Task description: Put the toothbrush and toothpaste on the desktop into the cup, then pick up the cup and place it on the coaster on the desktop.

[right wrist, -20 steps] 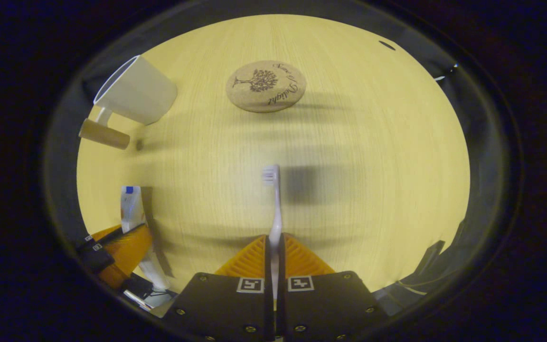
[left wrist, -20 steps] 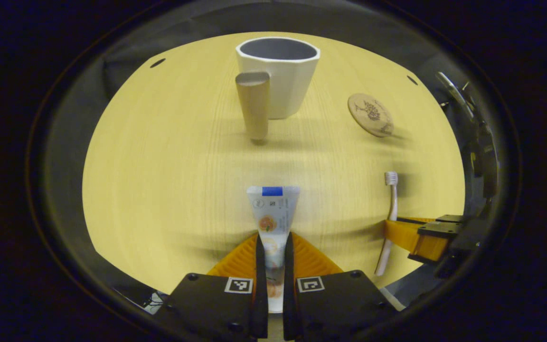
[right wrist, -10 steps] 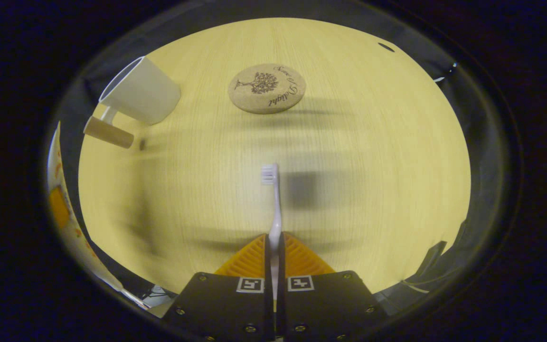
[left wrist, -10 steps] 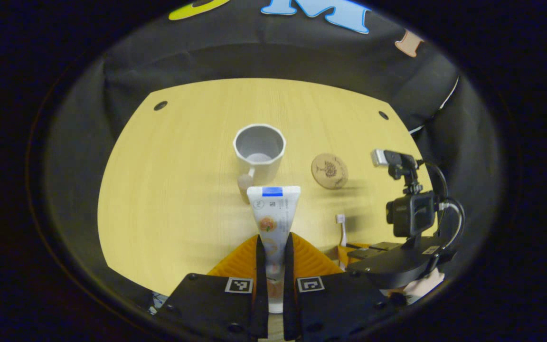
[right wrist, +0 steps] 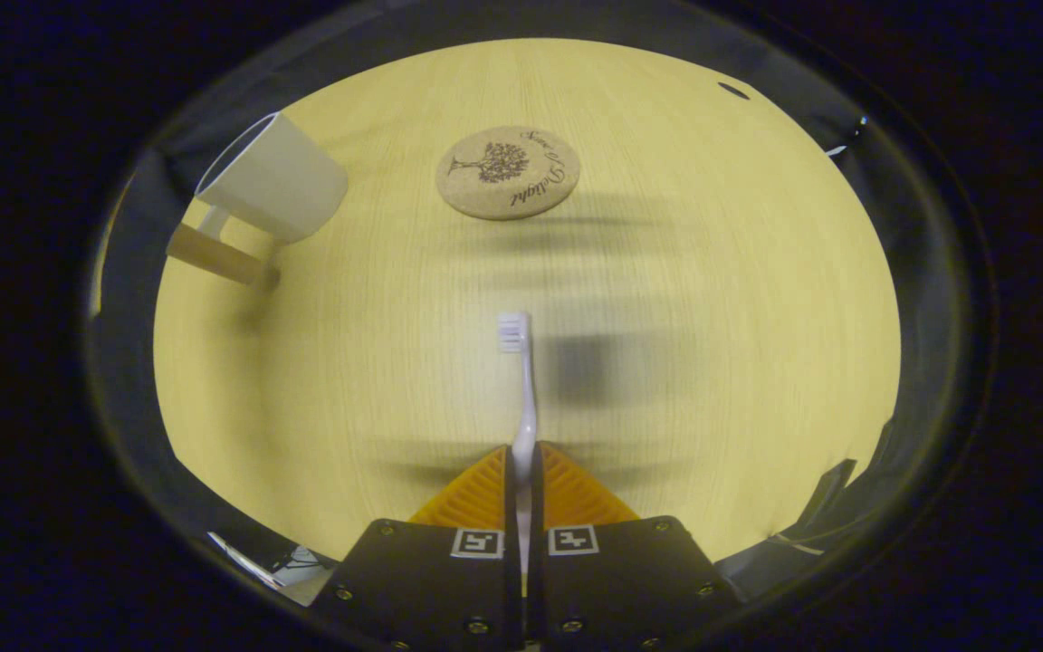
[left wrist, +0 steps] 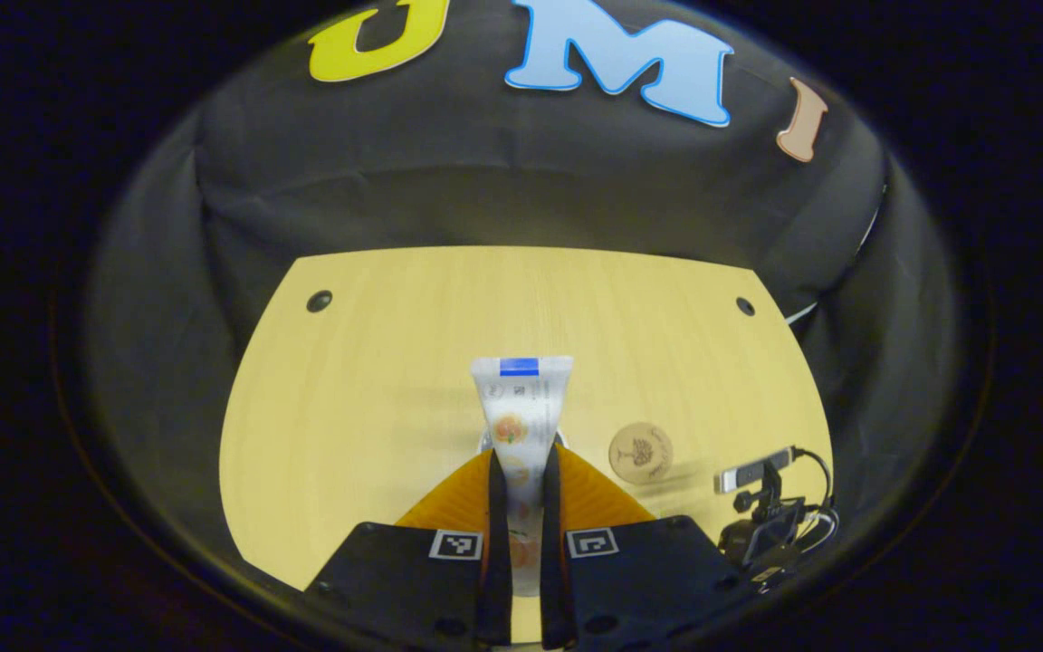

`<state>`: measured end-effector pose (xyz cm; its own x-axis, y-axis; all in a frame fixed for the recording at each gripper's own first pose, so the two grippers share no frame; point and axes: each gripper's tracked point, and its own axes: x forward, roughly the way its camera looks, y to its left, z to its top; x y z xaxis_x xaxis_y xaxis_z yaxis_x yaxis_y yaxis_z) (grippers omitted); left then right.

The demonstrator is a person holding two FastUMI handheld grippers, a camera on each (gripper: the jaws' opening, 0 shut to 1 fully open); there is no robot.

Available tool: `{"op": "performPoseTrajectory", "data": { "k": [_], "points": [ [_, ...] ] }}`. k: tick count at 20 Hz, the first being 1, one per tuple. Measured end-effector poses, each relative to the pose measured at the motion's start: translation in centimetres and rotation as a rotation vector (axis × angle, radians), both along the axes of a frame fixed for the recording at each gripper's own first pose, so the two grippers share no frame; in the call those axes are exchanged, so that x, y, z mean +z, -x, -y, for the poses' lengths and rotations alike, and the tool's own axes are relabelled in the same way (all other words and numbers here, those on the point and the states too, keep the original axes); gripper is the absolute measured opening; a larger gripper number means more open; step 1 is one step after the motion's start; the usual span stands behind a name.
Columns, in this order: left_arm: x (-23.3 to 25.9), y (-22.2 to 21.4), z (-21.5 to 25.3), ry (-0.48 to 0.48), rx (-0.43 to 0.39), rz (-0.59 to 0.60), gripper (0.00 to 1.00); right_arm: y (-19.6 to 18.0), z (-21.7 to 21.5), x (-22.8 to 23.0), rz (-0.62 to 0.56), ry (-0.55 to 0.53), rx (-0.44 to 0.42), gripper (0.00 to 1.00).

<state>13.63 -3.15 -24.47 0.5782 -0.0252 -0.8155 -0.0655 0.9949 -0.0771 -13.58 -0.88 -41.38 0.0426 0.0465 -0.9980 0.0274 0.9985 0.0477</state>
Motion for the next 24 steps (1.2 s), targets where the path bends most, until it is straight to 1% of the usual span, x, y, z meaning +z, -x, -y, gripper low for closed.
{"op": "performPoseTrajectory", "data": {
  "k": [2,4,6,9,14,15,17,18,19,21,24],
  "points": [
    [-0.4,-2.7,0.0,-0.015,-0.011,0.046,0.2,0.1,0.0,0.0,0.01,0.0,0.008,0.04],
    [-1.1,-4.6,0.7,-0.004,-0.031,0.092,0.19,0.0,0.0,0.0,0.02,-0.001,0.019,0.04],
    [-1.9,-6.2,1.2,0.015,-0.024,0.135,0.19,0.1,0.0,0.0,0.025,-0.005,0.028,0.04],
    [-2.9,-7.9,1.0,0.012,-0.01,0.206,0.19,0.1,0.0,0.0,0.03,-0.011,0.036,0.04],
    [-4.8,-8.5,0.9,-0.024,-0.002,0.311,0.19,0.1,0.1,0.0,0.022,-0.03,0.035,0.04],
    [-5.0,-8.6,0.8,-0.037,0.006,0.334,0.22,0.1,0.1,0.0,0.019,-0.035,0.031,0.04],
    [-5.2,-8.4,0.9,-0.073,0.01,0.378,0.22,0.1,0.1,0.0,0.015,-0.047,0.021,0.04],
    [-5.7,-8.0,0.7,-0.092,0.007,0.385,0.21,0.1,0.1,0.0,0.013,-0.053,0.013,0.04],
    [-6.1,-7.6,0.5,-0.103,0.004,0.383,0.24,0.1,0.1,0.0,0.012,-0.06,0.003,0.04],
    [-7.1,-6.4,0.5,-0.087,-0.002,0.363,0.24,0.1,0.1,0.0,0.008,-0.076,-0.017,0.04],
    [-7.7,-5.4,1.4,-0.055,-0.009,0.347,0.34,0.1,0.1,0.0,0.008,-0.092,-0.042,0.04]
  ]
}}
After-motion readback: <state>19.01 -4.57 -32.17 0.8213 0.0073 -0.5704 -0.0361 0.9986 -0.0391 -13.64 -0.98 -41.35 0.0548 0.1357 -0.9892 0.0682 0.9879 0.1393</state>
